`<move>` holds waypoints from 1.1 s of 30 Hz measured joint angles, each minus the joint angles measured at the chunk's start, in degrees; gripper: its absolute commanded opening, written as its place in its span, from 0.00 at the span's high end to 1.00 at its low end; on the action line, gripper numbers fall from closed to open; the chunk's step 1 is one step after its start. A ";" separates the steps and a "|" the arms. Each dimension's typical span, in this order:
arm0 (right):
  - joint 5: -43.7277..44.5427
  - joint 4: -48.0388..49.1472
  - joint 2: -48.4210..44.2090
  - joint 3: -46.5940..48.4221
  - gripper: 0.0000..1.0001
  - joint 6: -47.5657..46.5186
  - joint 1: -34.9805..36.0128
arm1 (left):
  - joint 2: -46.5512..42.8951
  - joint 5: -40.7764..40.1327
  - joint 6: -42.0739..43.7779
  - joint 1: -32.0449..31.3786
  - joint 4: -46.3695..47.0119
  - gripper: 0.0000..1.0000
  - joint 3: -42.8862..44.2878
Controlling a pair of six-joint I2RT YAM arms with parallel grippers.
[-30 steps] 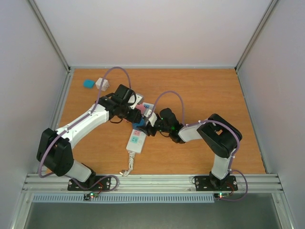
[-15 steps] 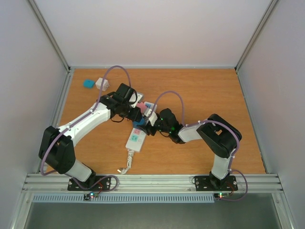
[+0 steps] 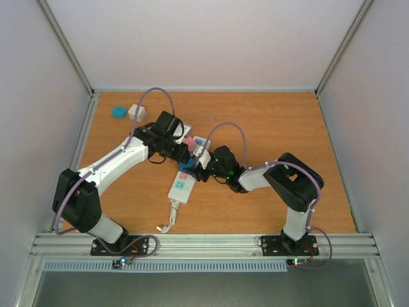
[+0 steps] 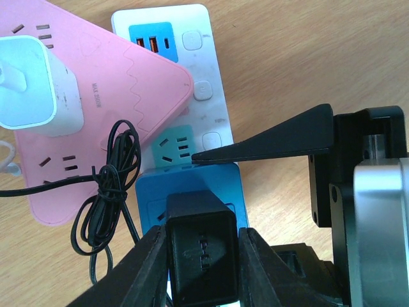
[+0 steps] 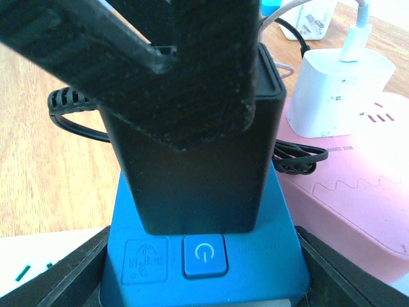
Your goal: Pull the plug off the socket
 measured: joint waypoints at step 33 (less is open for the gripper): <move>-0.37 1.01 0.00 0.04 0.87 -2.03 0.13 | -0.02 -0.09 -1.29 0.44 -3.61 0.99 2.25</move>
